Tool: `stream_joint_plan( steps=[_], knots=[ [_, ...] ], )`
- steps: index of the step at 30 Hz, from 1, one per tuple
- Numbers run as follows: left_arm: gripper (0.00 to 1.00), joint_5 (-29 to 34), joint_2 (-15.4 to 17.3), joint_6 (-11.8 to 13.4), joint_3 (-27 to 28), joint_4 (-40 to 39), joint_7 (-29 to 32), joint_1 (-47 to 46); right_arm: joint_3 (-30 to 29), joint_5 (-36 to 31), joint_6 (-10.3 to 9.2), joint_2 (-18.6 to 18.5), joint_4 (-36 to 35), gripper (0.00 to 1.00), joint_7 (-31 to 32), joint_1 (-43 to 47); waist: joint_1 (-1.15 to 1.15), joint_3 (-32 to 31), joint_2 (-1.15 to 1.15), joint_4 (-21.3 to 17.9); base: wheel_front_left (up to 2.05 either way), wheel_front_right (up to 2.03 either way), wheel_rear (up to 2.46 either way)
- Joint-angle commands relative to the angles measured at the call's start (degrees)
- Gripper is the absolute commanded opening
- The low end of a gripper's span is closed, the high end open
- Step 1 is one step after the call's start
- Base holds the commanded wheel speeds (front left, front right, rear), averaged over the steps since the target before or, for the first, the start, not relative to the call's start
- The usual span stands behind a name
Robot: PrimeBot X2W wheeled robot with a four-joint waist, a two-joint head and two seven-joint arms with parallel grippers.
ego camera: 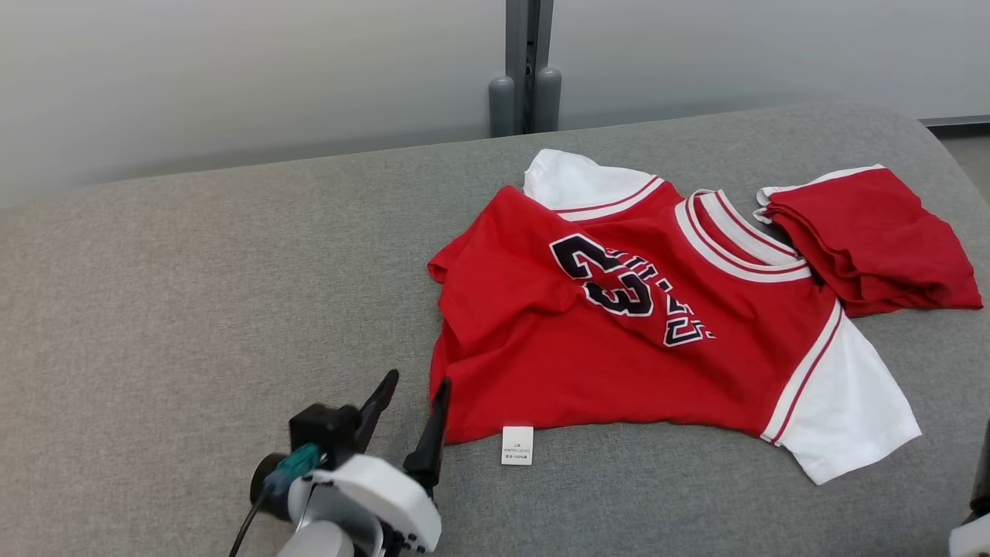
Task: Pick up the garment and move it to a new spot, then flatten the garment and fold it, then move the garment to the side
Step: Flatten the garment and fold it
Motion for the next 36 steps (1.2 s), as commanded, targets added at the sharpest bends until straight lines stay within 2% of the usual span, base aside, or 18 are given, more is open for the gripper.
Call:
stream_joint_plan(
  steps=[1,5,10,15,18,20,26,28,29,30,31,36],
  knots=[
    [1.0,-0.3,0.2,-0.2,-0.9,0.9,1.1,-2.1,-0.4,-0.9,-0.01,-0.3,-1.9,1.0,0.3,0.8,0.0,0.0,0.0,-0.3,0.0,0.0,0.0],
    [1.0,-1.8,0.3,0.6,-3.3,4.7,6.2,-6.6,-0.1,-2.4,-0.01,0.2,-7.7,1.0,1.9,0.9,0.0,0.1,0.0,-1.0,0.0,0.0,0.0],
    [1.0,-3.0,0.3,2.0,-4.7,10.6,10.3,-12.8,3.2,-2.2,-0.01,0.6,-12.3,1.0,3.8,0.4,0.0,0.9,0.0,-2.2,0.0,0.0,0.0],
    [1.0,-8.9,0.3,3.5,-5.3,15.5,14.4,-17.7,6.4,-1.4,-0.01,0.8,-13.3,1.0,4.5,-0.4,0.0,2.0,0.0,-3.5,0.0,0.0,0.0],
    [1.0,-11.5,0.2,3.2,-6.6,18.2,16.4,-19.7,7.7,-0.9,-0.01,0.8,-13.1,1.0,4.3,-0.9,0.0,2.6,0.0,-4.4,0.0,0.0,0.0],
    [1.0,-12.2,0.2,3.3,-7.8,19.9,17.2,-21.3,8.3,-0.6,-0.01,0.8,-12.8,1.0,4.1,-1.1,0.0,2.8,0.0,-4.9,0.0,0.0,0.0],
    [1.0,-13.5,0.3,6.5,-10.4,25.8,20.7,-24.3,9.2,-0.5,-0.01,0.8,-12.3,1.0,3.9,-1.2,0.0,3.3,0.0,-6.2,0.0,0.0,0.0],
    [1.0,-14.2,0.3,6.5,-11.2,27.0,21.5,-24.6,9.4,-0.5,-0.01,0.8,-12.3,1.0,3.7,-1.1,0.0,3.4,0.0,-6.4,0.0,0.0,0.0],
    [0.71,-14.8,0.3,6.3,-11.4,27.3,21.6,-24.7,9.4,-0.5,-0.01,0.8,-12.2,1.0,3.6,-1.1,0.0,3.4,0.0,-6.5,0.0,0.0,0.0],
    [0.29,-15.4,0.3,6.0,-11.6,27.4,21.5,-24.8,9.5,-0.5,-0.01,0.8,-12.2,1.0,3.6,-1.1,0.0,3.4,0.0,-6.5,0.0,0.0,0.0],
    [0.0,-15.9,0.3,5.6,-12.1,27.5,21.7,-24.8,9.7,-0.5,-0.01,0.8,-12.1,1.0,3.6,-1.1,0.0,3.4,0.0,-6.6,0.0,0.0,0.0],
    [0.0,-18.1,0.2,4.7,-14.1,27.3,21.7,-24.9,10.3,-0.5,-0.01,0.8,-11.9,1.0,3.6,-1.6,0.0,3.4,0.0,-6.9,0.0,0.0,0.0]
  ],
)
